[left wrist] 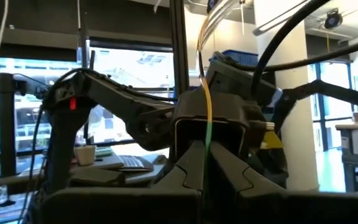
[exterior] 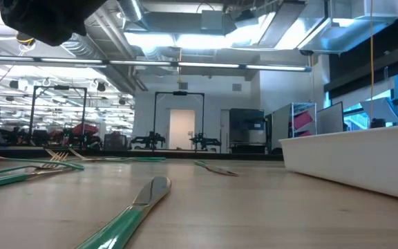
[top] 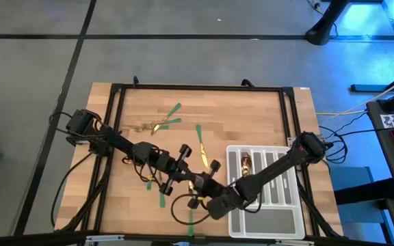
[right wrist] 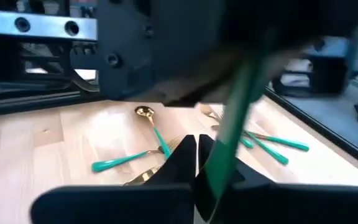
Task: Sort silverware
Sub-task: Put the middle right green fork into the silverware rack
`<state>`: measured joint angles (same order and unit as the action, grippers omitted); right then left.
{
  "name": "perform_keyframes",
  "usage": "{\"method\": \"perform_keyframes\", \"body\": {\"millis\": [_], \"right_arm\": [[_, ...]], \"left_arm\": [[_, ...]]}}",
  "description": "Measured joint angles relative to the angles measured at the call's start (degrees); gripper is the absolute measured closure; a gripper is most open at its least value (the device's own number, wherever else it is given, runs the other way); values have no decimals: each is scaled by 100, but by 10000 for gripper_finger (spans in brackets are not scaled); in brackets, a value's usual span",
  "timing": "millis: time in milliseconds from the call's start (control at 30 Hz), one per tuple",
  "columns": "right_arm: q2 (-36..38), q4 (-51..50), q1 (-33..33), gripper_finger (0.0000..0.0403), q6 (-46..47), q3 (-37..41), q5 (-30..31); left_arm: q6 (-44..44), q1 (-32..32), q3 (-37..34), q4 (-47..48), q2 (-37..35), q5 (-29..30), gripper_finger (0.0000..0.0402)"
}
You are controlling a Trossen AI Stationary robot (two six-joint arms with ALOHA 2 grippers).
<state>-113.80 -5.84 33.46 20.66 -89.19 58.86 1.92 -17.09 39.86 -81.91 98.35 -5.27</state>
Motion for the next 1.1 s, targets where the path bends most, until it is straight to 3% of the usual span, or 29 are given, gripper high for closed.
{"method": "perform_keyframes", "body": {"millis": [300,467,667,767,833,933,1100], "right_arm": [[404,-2640,80,401,3426,4,-462],[531,-3815,196,402,5150,-14,-518],[703,-5932,554,402,7594,-7,-1756],[965,-6948,828,402,8462,17,-3065],[1279,-7030,1003,402,8733,241,-4145],[2003,-6361,1298,402,9379,912,-5032],[3313,-4533,1707,403,10877,2641,-5346]], "left_arm": [[216,46,-3,593,-6,463,397],[6,302,-18,1459,12,430,355],[-325,881,-26,2902,15,464,295],[-354,1061,-21,3214,10,439,280],[-315,1130,-21,3372,10,432,276],[-184,1172,-21,3523,10,436,275],[-37,1127,-21,3520,10,419,274]]}}
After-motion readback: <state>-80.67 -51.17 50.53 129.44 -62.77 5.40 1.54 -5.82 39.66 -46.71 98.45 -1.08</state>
